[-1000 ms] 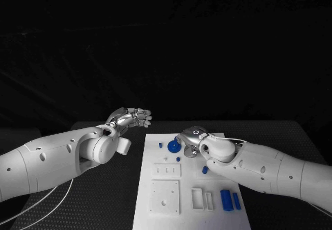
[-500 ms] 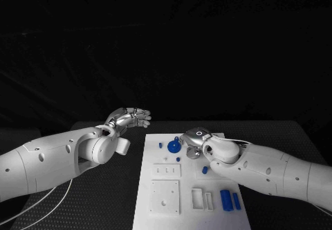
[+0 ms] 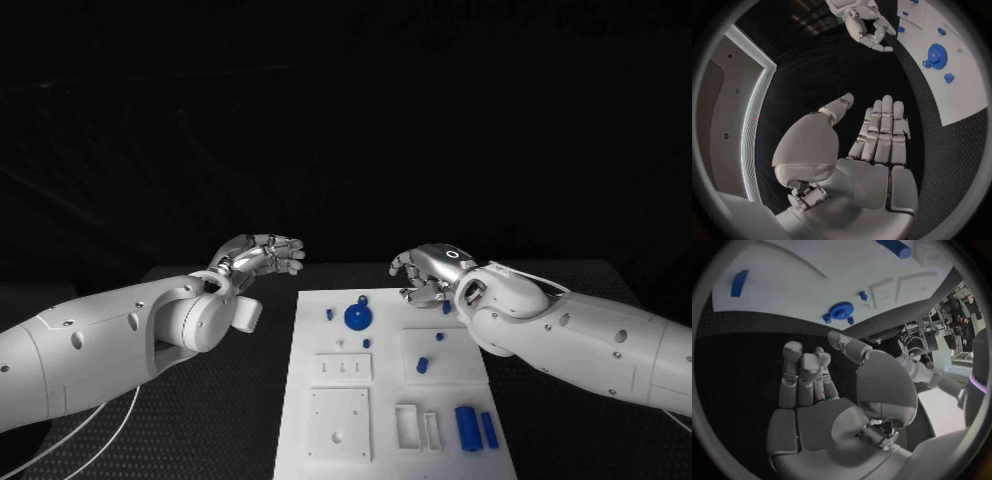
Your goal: Assemble the parts on the task board
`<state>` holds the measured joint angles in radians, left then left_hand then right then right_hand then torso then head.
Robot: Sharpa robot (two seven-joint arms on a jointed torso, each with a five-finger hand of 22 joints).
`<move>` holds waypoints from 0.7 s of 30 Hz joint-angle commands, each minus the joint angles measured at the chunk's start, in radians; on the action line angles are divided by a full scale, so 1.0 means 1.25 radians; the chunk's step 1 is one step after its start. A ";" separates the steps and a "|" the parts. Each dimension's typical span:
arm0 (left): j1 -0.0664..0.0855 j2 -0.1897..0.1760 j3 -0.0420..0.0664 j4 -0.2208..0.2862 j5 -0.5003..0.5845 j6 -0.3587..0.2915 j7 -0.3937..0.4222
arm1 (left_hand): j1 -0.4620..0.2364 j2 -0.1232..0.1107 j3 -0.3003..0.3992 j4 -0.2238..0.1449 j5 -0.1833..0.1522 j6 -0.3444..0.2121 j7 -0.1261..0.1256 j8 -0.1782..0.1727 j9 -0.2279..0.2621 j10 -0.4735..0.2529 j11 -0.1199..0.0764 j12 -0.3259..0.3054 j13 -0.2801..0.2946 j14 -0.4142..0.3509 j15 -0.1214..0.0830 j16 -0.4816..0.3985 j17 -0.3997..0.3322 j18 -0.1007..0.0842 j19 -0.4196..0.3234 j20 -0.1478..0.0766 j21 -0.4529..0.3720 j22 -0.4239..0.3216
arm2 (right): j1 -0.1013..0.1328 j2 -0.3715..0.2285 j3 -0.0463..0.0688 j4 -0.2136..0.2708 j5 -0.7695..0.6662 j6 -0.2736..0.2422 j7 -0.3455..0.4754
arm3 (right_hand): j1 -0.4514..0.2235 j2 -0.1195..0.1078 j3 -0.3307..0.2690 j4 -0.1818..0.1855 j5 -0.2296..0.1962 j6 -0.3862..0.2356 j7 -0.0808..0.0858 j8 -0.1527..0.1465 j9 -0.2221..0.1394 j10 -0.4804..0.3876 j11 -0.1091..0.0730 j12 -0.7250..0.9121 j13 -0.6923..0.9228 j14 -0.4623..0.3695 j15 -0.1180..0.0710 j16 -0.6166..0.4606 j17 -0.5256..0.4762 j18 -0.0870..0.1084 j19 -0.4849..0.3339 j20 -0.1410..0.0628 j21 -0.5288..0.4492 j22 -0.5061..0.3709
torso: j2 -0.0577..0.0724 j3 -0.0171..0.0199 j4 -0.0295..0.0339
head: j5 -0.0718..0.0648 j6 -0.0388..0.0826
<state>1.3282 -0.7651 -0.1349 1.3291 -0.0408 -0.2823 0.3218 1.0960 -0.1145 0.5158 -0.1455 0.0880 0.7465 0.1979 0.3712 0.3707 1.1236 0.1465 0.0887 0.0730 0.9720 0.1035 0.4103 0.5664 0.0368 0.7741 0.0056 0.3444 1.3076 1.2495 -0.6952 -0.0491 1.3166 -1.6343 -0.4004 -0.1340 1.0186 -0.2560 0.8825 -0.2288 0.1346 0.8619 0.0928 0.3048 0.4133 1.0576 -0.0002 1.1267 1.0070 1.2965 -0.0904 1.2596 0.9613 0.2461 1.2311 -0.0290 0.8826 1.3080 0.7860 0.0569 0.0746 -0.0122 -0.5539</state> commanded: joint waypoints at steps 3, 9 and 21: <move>0.001 0.007 0.001 -0.017 -0.004 0.023 0.012 | -0.005 -0.002 0.000 -0.009 0.002 0.005 0.002 -0.002 0.001 0.014 -0.002 0.003 0.002 0.003 0.002 -0.004 0.003 0.016 0.001 0.001 0.004 0.016 | 0.015 -0.046 0.001 -0.034 0.233 0.047 0.137 | -0.009 -0.003 -0.068 0.001 -0.058 0.023 0.038 0.001 -0.001 -0.028 0.022 0.007 -0.002 -0.005 0.006 -0.009 0.005 0.013 -0.005 -0.004 0.000 0.012 | -0.008 0.0048 -0.0140 | -0.005 0.013; 0.000 0.010 0.001 -0.032 -0.018 0.030 0.015 | -0.006 -0.004 0.000 -0.016 0.000 0.011 0.000 0.000 0.003 0.028 -0.008 0.009 0.005 0.006 0.001 -0.005 0.007 0.015 0.000 0.000 0.005 0.016 | 0.015 -0.067 0.001 -0.109 0.273 0.085 0.196 | -0.006 0.002 -0.130 -0.005 -0.064 0.017 0.041 -0.002 -0.001 -0.039 0.025 0.011 -0.004 -0.010 0.009 -0.013 0.011 0.013 -0.017 -0.005 -0.002 0.014 | -0.014 0.0102 -0.0261 | -0.006 0.017; -0.005 0.014 0.001 -0.044 -0.018 0.041 0.020 | -0.002 -0.009 0.000 -0.027 -0.003 0.011 -0.001 -0.001 0.004 0.026 -0.007 0.007 0.005 0.004 0.002 -0.007 0.009 0.014 -0.001 0.000 0.005 0.016 | -0.020 -0.052 0.000 -0.199 0.249 0.101 0.233 | 0.000 -0.001 -0.251 -0.038 -0.068 -0.008 0.045 -0.007 0.002 -0.069 0.028 0.017 -0.005 -0.034 0.012 -0.018 0.024 0.013 -0.048 -0.006 -0.006 0.015 | -0.019 0.0237 -0.0342 | -0.004 0.014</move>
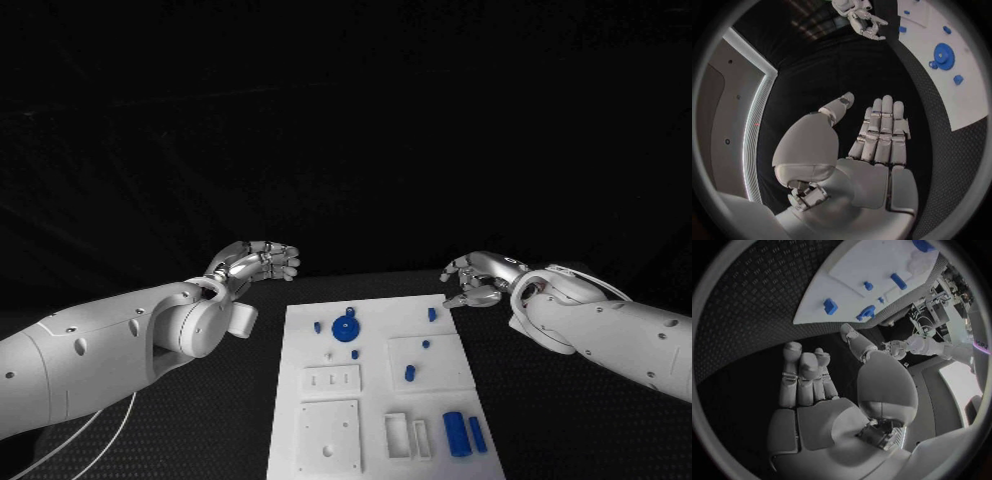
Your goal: Assemble the parts on the task board
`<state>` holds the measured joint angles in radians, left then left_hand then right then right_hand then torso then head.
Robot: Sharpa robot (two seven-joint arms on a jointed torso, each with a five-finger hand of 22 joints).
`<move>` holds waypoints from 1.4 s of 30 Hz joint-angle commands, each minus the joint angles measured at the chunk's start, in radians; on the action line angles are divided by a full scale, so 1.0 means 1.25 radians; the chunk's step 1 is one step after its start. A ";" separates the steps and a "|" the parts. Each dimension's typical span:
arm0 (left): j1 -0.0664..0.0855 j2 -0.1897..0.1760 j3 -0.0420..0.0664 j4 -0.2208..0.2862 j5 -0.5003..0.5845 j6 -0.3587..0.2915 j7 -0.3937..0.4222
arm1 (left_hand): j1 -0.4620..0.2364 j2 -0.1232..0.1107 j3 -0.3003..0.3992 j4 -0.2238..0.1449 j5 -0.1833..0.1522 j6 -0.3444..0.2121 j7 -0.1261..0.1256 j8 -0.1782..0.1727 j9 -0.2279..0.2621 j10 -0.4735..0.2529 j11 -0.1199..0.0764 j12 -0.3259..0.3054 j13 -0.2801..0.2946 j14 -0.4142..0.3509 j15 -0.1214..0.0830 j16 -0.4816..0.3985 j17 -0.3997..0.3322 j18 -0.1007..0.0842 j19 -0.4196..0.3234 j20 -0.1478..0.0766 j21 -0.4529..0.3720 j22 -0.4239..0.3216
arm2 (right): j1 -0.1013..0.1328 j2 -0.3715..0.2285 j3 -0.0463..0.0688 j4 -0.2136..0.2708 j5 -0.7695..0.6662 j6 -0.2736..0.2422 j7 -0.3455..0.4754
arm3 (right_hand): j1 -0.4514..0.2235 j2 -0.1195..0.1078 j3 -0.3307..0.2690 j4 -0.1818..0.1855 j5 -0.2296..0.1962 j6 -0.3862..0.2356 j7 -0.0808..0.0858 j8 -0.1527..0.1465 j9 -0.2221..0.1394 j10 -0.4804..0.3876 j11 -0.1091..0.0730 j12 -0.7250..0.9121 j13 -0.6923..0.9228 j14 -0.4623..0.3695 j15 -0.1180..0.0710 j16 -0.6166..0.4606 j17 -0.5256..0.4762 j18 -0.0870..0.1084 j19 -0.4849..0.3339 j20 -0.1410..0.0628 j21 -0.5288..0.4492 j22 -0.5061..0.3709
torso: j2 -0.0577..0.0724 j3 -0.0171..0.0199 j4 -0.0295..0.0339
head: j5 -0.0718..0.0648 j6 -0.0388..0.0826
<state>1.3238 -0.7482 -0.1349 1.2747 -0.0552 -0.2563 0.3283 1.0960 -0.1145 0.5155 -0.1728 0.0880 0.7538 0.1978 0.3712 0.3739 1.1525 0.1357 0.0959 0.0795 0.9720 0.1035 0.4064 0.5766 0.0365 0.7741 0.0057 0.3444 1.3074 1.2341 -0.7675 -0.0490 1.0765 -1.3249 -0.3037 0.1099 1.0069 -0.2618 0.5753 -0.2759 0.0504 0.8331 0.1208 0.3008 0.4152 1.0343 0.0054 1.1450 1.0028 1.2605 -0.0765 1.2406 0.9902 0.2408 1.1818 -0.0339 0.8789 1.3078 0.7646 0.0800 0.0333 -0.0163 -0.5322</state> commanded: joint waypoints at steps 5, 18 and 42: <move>-0.005 0.002 0.001 -0.001 -0.009 0.025 0.016 | 0.000 -0.011 0.001 -0.010 -0.004 0.005 0.000 -0.001 0.001 0.001 0.003 -0.001 -0.001 0.003 0.002 -0.005 0.002 0.014 -0.001 0.000 0.005 0.016 | -0.026 0.018 0.000 -0.027 -0.005 0.024 0.040 | 0.019 0.005 -0.007 -0.001 -0.001 0.011 0.023 -0.005 0.001 -0.053 0.024 0.004 -0.002 -0.007 0.002 -0.004 0.003 0.017 -0.011 -0.001 -0.003 0.015 | -0.002 0.0093 0.0009 | -0.001 -0.010; -0.007 0.001 0.001 0.003 -0.011 0.029 0.016 | 0.001 -0.011 0.001 -0.013 -0.004 0.005 0.000 -0.002 0.001 -0.001 0.004 -0.002 -0.001 0.002 0.002 -0.006 0.003 0.014 -0.002 0.000 0.005 0.016 | -0.064 0.057 0.000 -0.074 -0.005 0.007 0.044 | 0.034 0.017 -0.003 0.005 -0.001 0.010 0.024 -0.005 0.002 -0.054 0.026 0.007 -0.004 -0.008 0.003 -0.003 0.006 0.017 -0.010 0.000 -0.003 0.014 | -0.002 0.0103 0.0038 | -0.006 -0.019; -0.007 -0.003 0.001 0.011 -0.011 0.031 0.011 | -0.004 -0.006 0.001 -0.011 -0.003 0.003 0.001 -0.003 0.001 -0.001 0.005 -0.003 -0.001 0.003 0.003 -0.007 0.004 0.013 -0.001 0.001 0.005 0.016 | -0.074 0.088 0.000 -0.111 0.003 -0.001 0.040 | 0.061 0.083 0.089 0.063 -0.001 0.029 0.019 0.006 0.008 -0.047 0.021 0.015 -0.013 -0.002 -0.002 -0.003 0.013 0.017 -0.005 0.000 0.001 0.015 | -0.001 0.0084 0.0039 | -0.004 -0.027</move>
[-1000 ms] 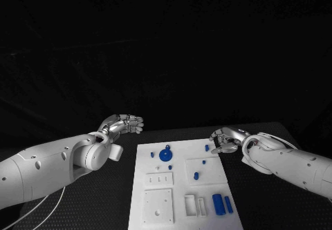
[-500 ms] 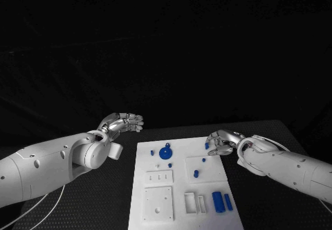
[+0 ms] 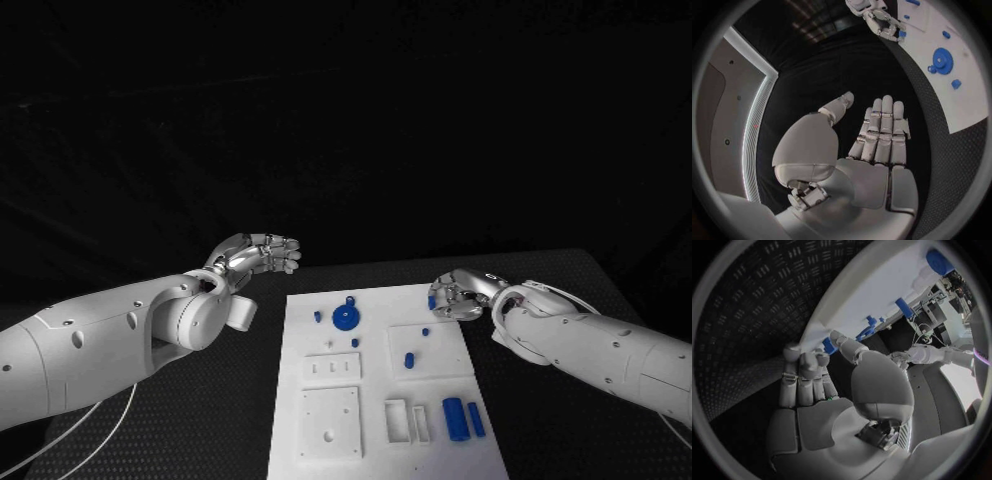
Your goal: Assemble the parts on the task board
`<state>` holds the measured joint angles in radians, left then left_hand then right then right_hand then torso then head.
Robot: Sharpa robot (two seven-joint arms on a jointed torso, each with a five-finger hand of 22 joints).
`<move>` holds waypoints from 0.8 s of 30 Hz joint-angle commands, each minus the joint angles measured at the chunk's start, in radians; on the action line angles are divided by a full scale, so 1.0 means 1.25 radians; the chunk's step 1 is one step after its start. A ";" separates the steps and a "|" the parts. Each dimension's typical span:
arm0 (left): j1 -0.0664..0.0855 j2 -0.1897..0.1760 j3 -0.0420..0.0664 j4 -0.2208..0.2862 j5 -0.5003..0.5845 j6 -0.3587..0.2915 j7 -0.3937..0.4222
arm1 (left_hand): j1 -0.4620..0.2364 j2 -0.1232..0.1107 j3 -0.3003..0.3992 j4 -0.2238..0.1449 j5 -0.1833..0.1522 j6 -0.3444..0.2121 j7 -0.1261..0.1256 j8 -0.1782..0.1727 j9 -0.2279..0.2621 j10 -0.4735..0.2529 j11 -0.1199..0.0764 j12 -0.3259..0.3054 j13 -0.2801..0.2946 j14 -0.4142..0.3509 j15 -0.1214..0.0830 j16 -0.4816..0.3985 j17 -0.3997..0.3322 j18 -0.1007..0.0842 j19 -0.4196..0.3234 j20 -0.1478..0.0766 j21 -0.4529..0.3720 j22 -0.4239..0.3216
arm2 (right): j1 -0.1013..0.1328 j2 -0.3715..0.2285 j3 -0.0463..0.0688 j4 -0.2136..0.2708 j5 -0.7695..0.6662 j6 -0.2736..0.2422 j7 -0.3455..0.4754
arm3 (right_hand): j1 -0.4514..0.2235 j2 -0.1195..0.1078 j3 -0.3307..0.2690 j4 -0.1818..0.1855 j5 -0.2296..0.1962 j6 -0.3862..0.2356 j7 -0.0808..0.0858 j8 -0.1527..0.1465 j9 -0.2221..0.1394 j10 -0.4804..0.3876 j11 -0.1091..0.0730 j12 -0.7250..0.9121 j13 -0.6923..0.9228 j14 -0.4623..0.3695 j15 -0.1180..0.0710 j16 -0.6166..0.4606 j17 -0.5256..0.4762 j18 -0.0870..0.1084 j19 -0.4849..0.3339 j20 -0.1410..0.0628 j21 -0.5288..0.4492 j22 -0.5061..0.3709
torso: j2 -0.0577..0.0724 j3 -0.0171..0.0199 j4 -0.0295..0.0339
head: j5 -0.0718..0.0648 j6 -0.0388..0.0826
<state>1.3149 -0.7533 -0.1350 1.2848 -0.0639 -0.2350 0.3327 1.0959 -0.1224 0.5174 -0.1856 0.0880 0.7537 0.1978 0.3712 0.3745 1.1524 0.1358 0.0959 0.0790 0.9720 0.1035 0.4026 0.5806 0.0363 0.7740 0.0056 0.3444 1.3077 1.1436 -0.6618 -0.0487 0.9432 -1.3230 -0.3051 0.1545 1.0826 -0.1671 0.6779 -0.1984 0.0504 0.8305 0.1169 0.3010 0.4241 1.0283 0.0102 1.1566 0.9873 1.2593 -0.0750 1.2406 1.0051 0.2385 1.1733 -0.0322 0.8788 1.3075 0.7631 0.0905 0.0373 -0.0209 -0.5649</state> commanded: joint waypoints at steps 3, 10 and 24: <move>0.000 0.001 0.001 0.003 -0.004 0.014 0.006 | -0.005 0.000 0.000 -0.001 -0.003 0.002 0.001 -0.004 0.001 -0.001 0.005 -0.003 -0.001 0.003 0.003 -0.004 0.001 0.013 -0.001 0.001 0.005 0.015 | -0.002 0.005 0.000 -0.004 0.002 0.002 0.005 | 0.000 0.011 0.012 0.001 -0.001 0.035 0.021 0.008 0.002 -0.041 0.016 0.006 -0.002 0.000 -0.003 -0.003 0.002 0.019 0.002 -0.001 0.002 0.016 | 0.000 -0.0002 0.0009 | 0.002 -0.003; 0.000 -0.001 0.001 0.004 -0.005 0.014 0.005 | -0.005 0.001 0.000 -0.001 -0.003 0.002 0.001 -0.004 0.001 -0.002 0.005 -0.004 0.000 0.003 0.003 -0.005 0.001 0.013 -0.001 0.001 0.005 0.015 | -0.003 0.010 -0.001 -0.005 0.002 0.004 0.004 | -0.002 0.011 0.016 0.000 -0.001 0.040 0.021 0.011 0.003 -0.040 0.016 0.007 -0.003 0.000 -0.004 -0.003 0.003 0.019 0.002 -0.002 0.004 0.016 | -0.001 -0.0003 -0.0015 | 0.004 -0.005; 0.001 -0.002 0.001 0.005 -0.007 0.014 0.002 | -0.006 0.001 0.000 -0.001 -0.002 0.001 0.001 -0.005 0.001 -0.002 0.005 -0.004 0.000 0.003 0.003 -0.005 0.002 0.014 -0.001 0.001 0.005 0.015 | -0.004 0.012 -0.001 -0.007 -0.001 0.010 0.000 | -0.007 0.016 0.025 -0.004 -0.001 0.061 0.015 0.021 0.007 -0.039 0.011 0.010 -0.005 0.002 -0.008 -0.003 0.006 0.019 0.002 -0.003 0.008 0.016 | -0.001 -0.0007 -0.0016 | 0.005 -0.006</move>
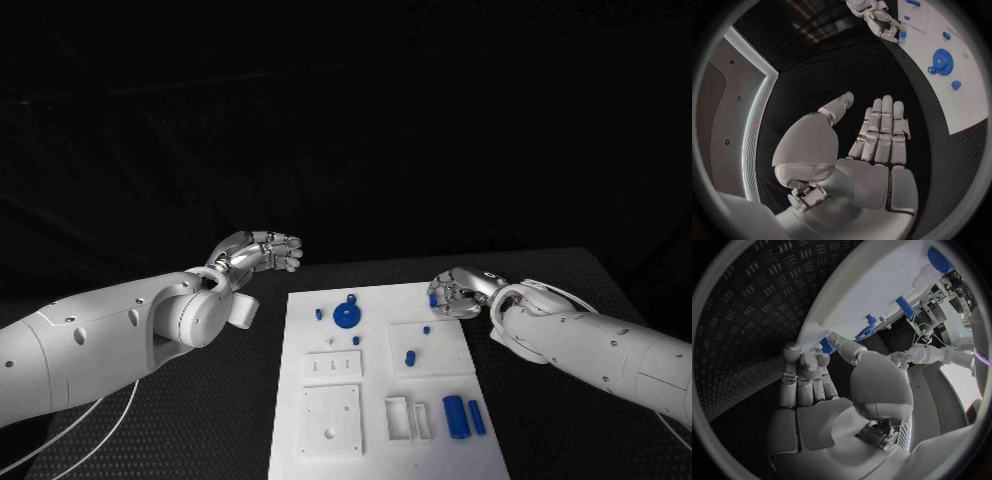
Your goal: Assemble the parts on the task board
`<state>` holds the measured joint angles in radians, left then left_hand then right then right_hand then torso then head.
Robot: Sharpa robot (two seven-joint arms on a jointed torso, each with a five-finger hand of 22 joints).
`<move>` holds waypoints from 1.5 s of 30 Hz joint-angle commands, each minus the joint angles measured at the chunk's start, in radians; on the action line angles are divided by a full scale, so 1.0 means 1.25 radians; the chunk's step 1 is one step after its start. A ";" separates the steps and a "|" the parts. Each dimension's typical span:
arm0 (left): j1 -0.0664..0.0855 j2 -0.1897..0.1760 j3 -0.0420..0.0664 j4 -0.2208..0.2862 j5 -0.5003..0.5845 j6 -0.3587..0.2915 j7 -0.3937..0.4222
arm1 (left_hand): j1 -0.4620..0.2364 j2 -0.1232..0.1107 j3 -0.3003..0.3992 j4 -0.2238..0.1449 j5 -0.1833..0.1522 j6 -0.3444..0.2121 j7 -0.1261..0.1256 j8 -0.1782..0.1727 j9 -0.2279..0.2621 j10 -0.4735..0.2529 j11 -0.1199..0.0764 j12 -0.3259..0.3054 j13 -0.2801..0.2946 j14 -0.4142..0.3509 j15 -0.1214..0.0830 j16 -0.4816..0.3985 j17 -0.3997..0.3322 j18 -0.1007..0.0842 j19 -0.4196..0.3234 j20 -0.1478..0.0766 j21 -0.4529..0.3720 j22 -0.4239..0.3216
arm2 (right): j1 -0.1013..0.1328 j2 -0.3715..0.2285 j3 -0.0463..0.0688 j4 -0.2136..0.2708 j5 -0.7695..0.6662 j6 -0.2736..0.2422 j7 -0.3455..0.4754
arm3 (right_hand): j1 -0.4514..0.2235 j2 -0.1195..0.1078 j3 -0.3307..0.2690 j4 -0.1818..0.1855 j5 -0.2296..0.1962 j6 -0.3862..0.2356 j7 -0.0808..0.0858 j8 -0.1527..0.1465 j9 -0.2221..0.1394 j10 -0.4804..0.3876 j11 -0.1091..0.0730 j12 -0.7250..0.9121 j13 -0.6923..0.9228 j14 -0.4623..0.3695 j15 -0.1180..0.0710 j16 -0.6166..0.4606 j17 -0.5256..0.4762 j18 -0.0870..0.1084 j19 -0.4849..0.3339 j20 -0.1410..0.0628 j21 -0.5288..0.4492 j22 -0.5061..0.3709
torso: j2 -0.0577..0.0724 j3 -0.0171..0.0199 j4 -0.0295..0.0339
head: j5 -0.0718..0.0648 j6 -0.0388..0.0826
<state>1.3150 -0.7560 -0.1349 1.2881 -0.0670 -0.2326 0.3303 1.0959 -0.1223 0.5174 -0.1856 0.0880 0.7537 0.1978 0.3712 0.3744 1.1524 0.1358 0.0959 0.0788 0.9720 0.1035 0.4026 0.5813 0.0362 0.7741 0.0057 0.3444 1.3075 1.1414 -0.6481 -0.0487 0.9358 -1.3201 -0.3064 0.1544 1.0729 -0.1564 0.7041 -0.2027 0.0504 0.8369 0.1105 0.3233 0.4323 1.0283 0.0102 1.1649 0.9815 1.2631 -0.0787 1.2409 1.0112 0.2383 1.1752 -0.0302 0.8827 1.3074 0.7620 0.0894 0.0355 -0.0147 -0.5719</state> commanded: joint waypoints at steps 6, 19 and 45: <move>0.000 0.000 0.001 0.003 -0.004 0.012 0.003 | -0.006 0.001 0.001 -0.001 -0.002 0.001 0.002 -0.005 0.001 -0.002 0.005 -0.004 0.000 0.003 0.003 -0.005 0.001 0.014 -0.001 0.001 0.005 0.015 | -0.003 0.004 -0.001 0.000 -0.006 0.011 0.001 | -0.004 0.015 0.007 -0.005 -0.001 0.075 0.014 0.013 0.006 -0.038 0.005 0.005 -0.003 -0.001 -0.011 -0.004 0.003 0.019 0.000 -0.004 0.008 0.016 | 0.000 0.0005 -0.0005 | 0.001 -0.001; 0.001 0.000 0.001 0.002 -0.005 0.012 0.002 | -0.006 0.001 0.001 -0.001 -0.002 0.000 0.002 -0.005 0.001 -0.002 0.005 -0.004 0.000 0.003 0.003 -0.005 0.002 0.014 -0.001 0.001 0.005 0.015 | -0.003 0.004 -0.001 0.000 -0.014 0.004 -0.004 | -0.014 0.042 0.010 -0.016 -0.001 0.115 -0.001 0.034 0.018 -0.034 -0.009 0.007 -0.007 0.002 -0.024 -0.006 0.006 0.019 -0.001 -0.005 0.013 0.016 | 0.000 0.0007 -0.0001 | 0.002 -0.003; 0.001 0.007 0.001 0.004 -0.051 0.026 -0.021 | -0.021 0.010 -0.002 0.000 -0.003 0.049 -0.021 0.017 0.017 0.048 -0.018 0.020 0.014 0.036 -0.013 0.014 0.022 0.015 0.022 -0.013 0.022 0.018 | -0.003 -0.004 -0.001 0.043 -0.016 -0.037 -0.036 | -0.019 0.067 0.020 -0.048 -0.001 0.154 -0.018 0.059 0.044 -0.015 -0.026 0.011 -0.014 0.010 -0.040 -0.008 0.010 0.019 0.007 -0.008 0.019 0.014 | 0.000 0.0004 -0.0014 | 0.000 -0.004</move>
<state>1.3150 -0.7492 -0.1349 1.2890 -0.1047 -0.2223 0.3096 1.0802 -0.1066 0.5174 -0.1856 0.0880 0.8075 0.1694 0.3884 0.3944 1.2059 0.1104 0.1162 0.0950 1.0121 0.0864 0.4182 0.6085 0.0458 0.7974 -0.0106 0.3676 1.3078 1.1377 -0.6536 -0.0496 0.9868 -1.3318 -0.3365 0.1296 1.0530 -0.0813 0.7287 -0.2581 0.0504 0.8407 0.1068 0.3911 0.4867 1.0308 0.0077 1.1739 0.9652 1.2741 -0.1215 1.2372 1.0220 0.2385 1.1794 -0.0375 0.9021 1.3074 0.7614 0.0902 0.0341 -0.0133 -0.5791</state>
